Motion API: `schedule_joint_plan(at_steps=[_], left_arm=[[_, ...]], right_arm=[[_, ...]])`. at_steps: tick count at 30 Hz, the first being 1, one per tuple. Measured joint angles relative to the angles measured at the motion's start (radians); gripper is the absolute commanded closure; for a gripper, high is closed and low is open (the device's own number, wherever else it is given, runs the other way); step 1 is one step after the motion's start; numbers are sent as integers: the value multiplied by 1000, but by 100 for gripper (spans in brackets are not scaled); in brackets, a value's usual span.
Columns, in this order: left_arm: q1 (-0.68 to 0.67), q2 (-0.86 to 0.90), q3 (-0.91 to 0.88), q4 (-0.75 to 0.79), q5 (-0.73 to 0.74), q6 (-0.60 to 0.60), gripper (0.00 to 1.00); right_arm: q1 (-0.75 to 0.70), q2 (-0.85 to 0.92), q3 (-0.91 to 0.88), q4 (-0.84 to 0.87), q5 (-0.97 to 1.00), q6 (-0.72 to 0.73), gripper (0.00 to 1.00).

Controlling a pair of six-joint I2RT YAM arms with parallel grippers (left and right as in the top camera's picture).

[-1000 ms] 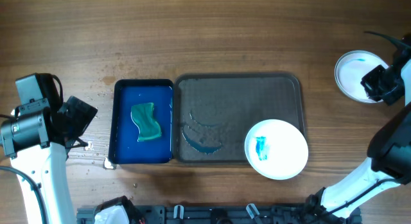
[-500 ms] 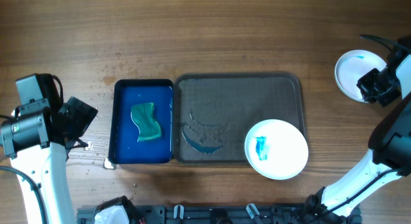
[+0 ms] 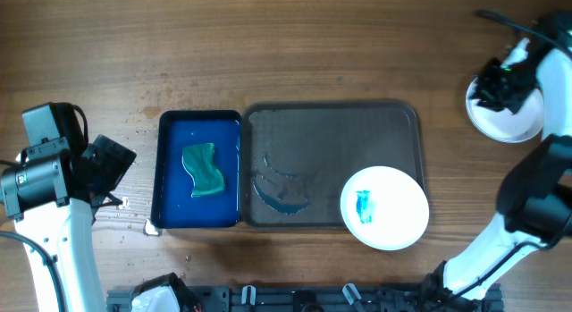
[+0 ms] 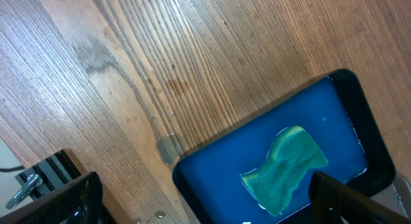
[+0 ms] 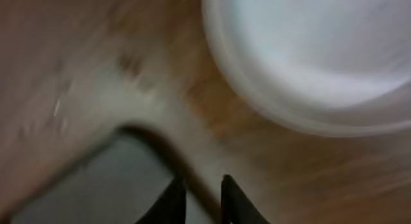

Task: Clean dirty plates on tray and stack at the side
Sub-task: 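Release the stacked plate and raise the right gripper, then move the right gripper down toward the remaining white plate rim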

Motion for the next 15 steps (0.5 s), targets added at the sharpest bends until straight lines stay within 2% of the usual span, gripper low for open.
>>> schedule_joint_plan(at_steps=[5, 11, 15], left_arm=[[0, 0, 0, 0, 0, 0, 0], [0, 0, 0, 3, 0, 0, 0], [0, 0, 0, 11, 0, 0, 0]], right_arm=[[126, -34, 2, -114, -26, -5, 90], [214, -89, 2, -120, -8, -51, 85], [293, -256, 2, -148, 95, -40, 83]])
